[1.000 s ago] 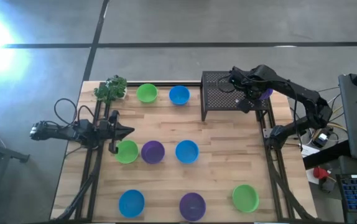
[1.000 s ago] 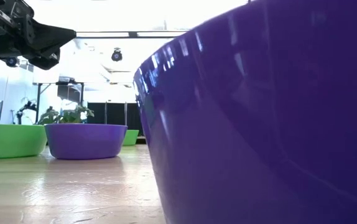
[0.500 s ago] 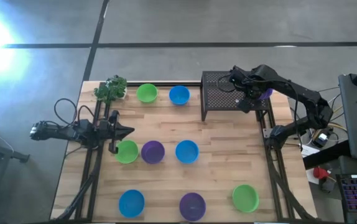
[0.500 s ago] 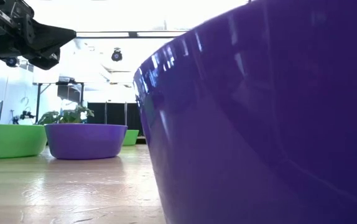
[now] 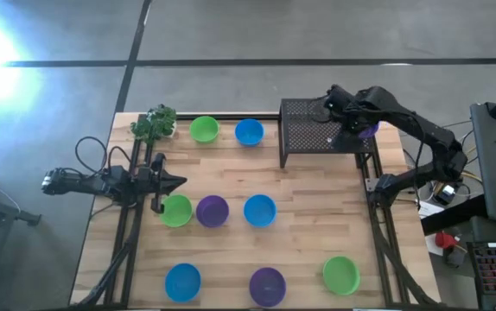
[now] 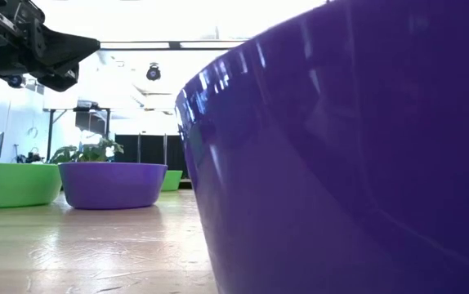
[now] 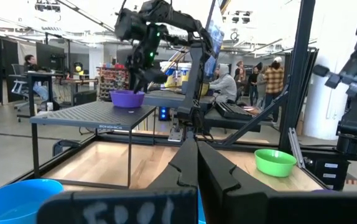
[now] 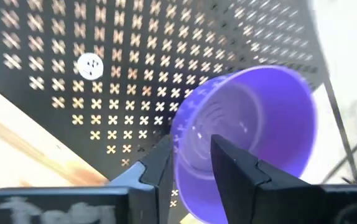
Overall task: Pick & Place Mini bowls
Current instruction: Put the middle blue bowl on the shelf
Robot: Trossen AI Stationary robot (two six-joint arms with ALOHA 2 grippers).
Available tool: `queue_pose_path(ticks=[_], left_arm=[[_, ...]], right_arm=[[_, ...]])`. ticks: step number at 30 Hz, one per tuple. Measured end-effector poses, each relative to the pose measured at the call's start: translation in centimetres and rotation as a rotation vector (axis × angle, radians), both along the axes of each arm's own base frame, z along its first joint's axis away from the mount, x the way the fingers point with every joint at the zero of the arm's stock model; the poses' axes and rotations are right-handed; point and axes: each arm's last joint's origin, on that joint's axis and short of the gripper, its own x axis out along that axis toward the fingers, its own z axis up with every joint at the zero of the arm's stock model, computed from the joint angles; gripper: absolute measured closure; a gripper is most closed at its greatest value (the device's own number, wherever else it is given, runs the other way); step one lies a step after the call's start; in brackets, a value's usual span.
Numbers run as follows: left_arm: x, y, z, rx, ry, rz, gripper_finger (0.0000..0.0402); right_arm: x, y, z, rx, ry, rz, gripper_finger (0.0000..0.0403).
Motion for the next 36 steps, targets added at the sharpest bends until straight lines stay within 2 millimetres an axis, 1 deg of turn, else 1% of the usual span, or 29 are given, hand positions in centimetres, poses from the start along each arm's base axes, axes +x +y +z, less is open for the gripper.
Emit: queue_pose_path(ticks=[4, 7, 10, 13, 15, 20, 24, 27, 32, 34, 36], left_arm=[[0.0, 0.0, 0.1, 0.025, -0.006, 0.005, 0.0402], [-0.1, 0.1, 0.7, 0.029, -0.027, 0.024, 0.0402], [-0.4, 0.2, 2.5, 0.030, -0.047, 0.068, 0.0402], [-0.4, 0.3, 4.2, 0.050, -0.015, 0.109, 0.0402], [0.1, 0.3, 4.8, 0.072, 0.048, 0.125, 0.0402], [1.6, 0.2, 7.1, 0.102, 0.173, 0.166, 0.0402], [3.2, 0.1, 8.7, 0.134, 0.319, 0.195, 0.0402], [4.5, -0.1, 9.4, 0.161, 0.428, 0.191, 0.0402], [6.6, -0.4, 10.0, 0.190, 0.535, 0.185, 0.0402], [7.3, -0.5, 9.7, 0.216, 0.581, 0.177, 0.0402], [7.9, -0.5, 10.1, 0.237, 0.583, 0.173, 0.0402]], right_arm=[[-0.7, 0.7, 2.3, -0.045, -0.113, -0.033, 0.0311], [-1.4, 1.6, 3.8, 0.007, -0.257, -0.026, 0.0317], [-1.8, 2.8, 4.9, 0.042, -0.396, 0.053, 0.0327], [-2.1, 4.1, 5.5, 0.009, -0.491, 0.114, 0.0339], [-2.1, 5.1, 5.8, -0.005, -0.535, 0.149, 0.0347], [-2.1, 7.1, 6.0, -0.030, -0.638, 0.222, 0.0366], [-1.2, 8.3, 5.2, -0.031, -0.703, 0.308, 0.0377], [-0.1, 9.2, 3.9, -0.011, -0.721, 0.377, 0.0384], [2.2, 11.5, 0.9, 0.051, -0.720, 0.498, 0.0393], [3.0, 12.7, -0.4, 0.071, -0.720, 0.559, 0.0394], [3.8, 13.8, -1.7, 0.072, -0.727, 0.608, 0.0394]])
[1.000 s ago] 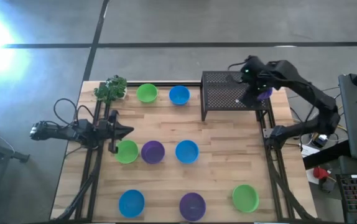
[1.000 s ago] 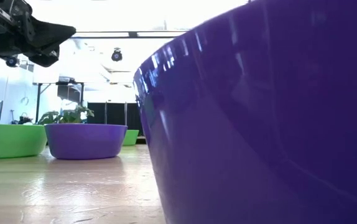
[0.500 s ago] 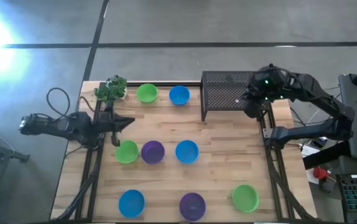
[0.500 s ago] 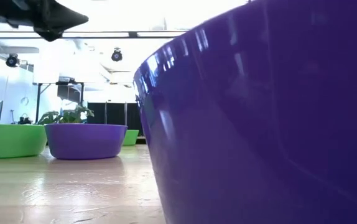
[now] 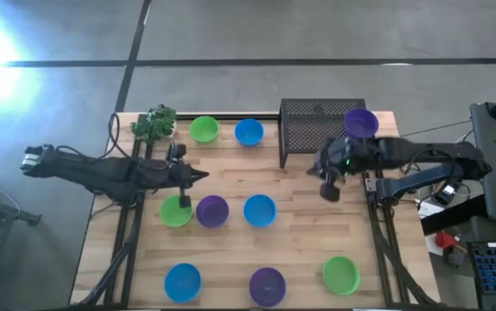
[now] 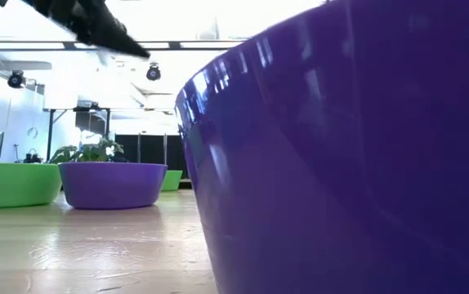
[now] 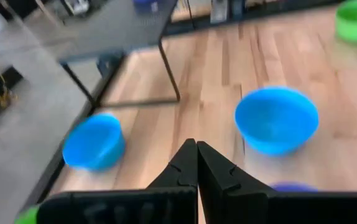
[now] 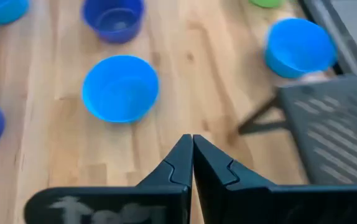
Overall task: Pick & Place Mini bowls
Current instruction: Put the middle blue bowl on the shelf
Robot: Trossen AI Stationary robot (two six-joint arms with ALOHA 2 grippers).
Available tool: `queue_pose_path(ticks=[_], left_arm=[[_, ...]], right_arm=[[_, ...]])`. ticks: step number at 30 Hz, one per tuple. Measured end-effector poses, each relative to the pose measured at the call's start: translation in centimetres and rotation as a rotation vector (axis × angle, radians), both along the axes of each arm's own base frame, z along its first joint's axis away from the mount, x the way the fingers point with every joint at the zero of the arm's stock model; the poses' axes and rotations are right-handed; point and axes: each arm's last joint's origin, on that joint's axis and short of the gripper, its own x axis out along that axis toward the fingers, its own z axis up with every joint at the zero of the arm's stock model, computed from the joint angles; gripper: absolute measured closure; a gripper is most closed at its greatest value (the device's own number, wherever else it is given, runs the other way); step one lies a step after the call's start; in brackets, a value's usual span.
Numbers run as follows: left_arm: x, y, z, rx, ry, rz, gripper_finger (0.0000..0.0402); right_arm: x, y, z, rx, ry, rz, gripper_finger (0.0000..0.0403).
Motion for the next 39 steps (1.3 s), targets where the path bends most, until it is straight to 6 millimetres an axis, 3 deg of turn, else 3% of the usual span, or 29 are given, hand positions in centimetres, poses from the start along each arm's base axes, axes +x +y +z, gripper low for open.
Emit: queue_pose_path(ticks=[6, 12, 16, 27, 39], left_arm=[[1.2, -0.2, -0.2, 0.036, 0.053, -0.019, 0.0402], [2.1, -0.3, -0.9, 0.084, 0.105, -0.049, 0.0402], [3.5, -0.7, -1.8, 0.081, 0.155, -0.135, 0.0402], [9.7, -2.0, -4.3, 0.031, 0.381, -0.235, 0.0402], [14.2, -2.9, -7.0, -0.108, 0.559, -0.337, 0.0402]], right_arm=[[2.0, 2.4, -3.3, -0.010, -0.032, 0.097, 0.0394], [3.4, 3.3, -5.8, -0.015, 0.019, 0.127, 0.0394], [4.0, 3.4, -6.2, -0.005, 0.039, 0.118, 0.0394], [3.9, 3.6, -6.6, 0.026, 0.050, 0.097, 0.0394], [3.7, 3.6, -7.2, 0.033, 0.070, 0.091, 0.0394]])
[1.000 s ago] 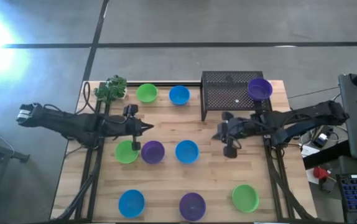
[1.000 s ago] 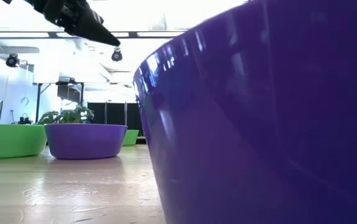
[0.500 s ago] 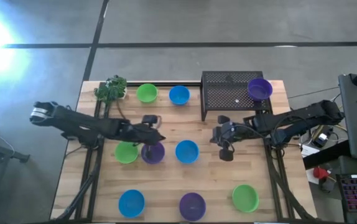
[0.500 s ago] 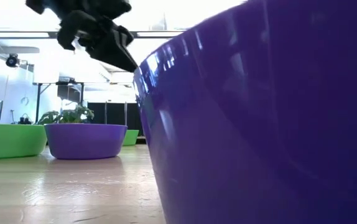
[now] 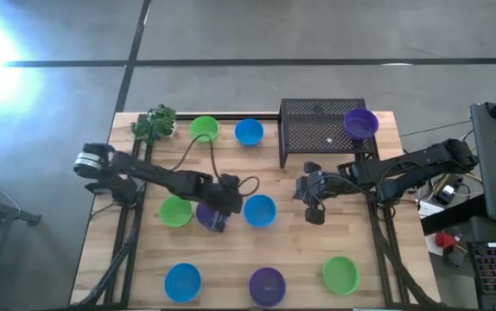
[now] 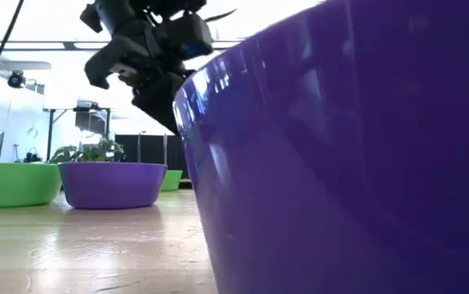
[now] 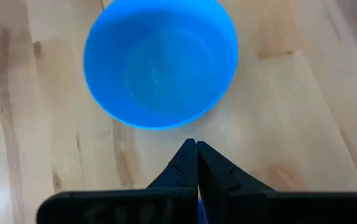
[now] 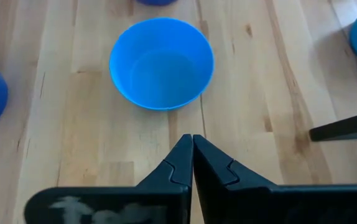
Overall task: Pick & Place Mini bowls
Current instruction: Put the middle blue bowl on the shelf
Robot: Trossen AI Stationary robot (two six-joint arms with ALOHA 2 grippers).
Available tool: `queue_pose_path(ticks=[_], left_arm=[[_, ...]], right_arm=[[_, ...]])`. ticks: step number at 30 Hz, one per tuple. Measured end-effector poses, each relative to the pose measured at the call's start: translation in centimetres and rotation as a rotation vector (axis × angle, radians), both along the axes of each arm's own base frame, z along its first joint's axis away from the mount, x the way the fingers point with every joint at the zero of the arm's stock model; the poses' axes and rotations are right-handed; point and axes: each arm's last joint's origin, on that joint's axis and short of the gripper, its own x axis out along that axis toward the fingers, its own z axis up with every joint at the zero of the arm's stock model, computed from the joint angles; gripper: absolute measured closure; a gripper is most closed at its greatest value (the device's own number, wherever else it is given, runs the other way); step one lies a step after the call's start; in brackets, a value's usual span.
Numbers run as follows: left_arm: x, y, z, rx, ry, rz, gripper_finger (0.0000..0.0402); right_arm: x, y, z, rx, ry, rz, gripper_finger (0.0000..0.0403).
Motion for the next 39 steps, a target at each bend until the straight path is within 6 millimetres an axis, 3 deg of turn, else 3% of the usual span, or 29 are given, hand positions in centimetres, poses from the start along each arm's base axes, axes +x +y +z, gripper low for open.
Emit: queue_pose_path(ticks=[10, 24, 39], left_arm=[[2.0, 0.1, -1.5, -0.084, 0.068, 0.043, 0.0402], [4.8, 0.4, -2.7, -0.056, 0.091, 0.053, 0.0402], [6.1, 0.6, -0.9, 0.053, 0.001, 0.051, 0.0402]], right_arm=[[0.0, 0.0, 0.0, -0.001, 0.001, 0.000, 0.0394], [0.0, 0.0, 0.0, -0.001, 0.000, 0.000, 0.0394], [0.1, 0.0, 0.0, 0.047, -0.005, -0.038, 0.0394]])
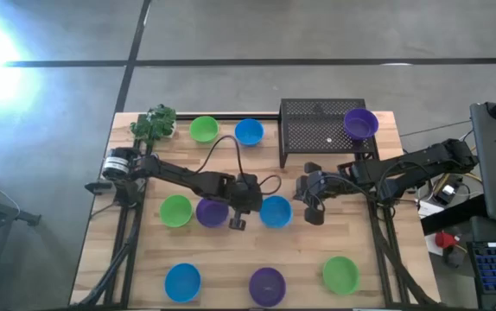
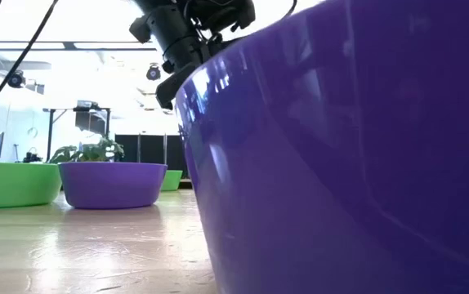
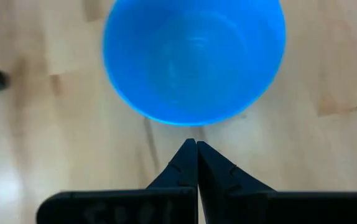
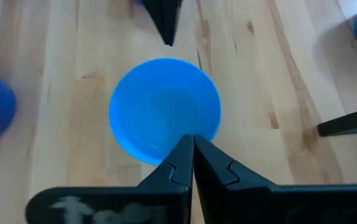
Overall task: Pick & Place Mini bowls
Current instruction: Put the middle blue bowl on the shelf
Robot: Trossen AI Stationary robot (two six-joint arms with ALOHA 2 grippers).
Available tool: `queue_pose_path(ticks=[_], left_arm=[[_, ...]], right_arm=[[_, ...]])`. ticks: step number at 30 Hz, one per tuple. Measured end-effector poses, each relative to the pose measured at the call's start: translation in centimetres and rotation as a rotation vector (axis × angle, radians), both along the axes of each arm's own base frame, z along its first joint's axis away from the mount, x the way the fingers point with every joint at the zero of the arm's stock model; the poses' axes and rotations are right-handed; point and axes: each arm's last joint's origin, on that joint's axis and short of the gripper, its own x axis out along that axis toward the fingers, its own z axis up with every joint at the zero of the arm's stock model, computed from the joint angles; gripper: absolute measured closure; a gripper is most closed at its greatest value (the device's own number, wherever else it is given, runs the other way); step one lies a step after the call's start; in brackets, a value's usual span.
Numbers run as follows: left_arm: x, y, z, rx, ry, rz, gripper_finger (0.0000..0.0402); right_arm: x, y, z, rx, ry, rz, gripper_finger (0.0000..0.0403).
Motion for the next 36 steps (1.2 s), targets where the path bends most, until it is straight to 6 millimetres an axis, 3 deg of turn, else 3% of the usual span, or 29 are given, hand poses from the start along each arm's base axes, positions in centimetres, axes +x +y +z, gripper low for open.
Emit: queue_pose_path(ticks=[5, 10, 19, 29, 36], left_arm=[[-0.9, 0.0, 2.0, 0.073, -0.028, 0.047, 0.0402], [-2.5, -0.2, 4.9, 0.132, -0.089, 0.083, 0.0402], [-5.7, -0.4, 8.1, 0.221, -0.188, 0.152, 0.0402], [-7.5, -0.4, 8.2, 0.217, -0.205, 0.173, 0.0402], [-7.5, -0.4, 8.0, 0.220, -0.200, 0.174, 0.0402]], right_arm=[[0.0, 0.0, 0.0, 0.017, 0.005, -0.021, 0.0392], [0.1, 0.0, -0.4, 0.015, 0.022, -0.016, 0.0362], [2.6, 0.3, -3.7, -0.018, 0.093, -0.034, 0.0301], [4.4, -0.6, -6.8, -0.029, 0.190, -0.082, 0.0300], [4.6, -1.3, -7.3, -0.038, 0.206, -0.098, 0.0312]])
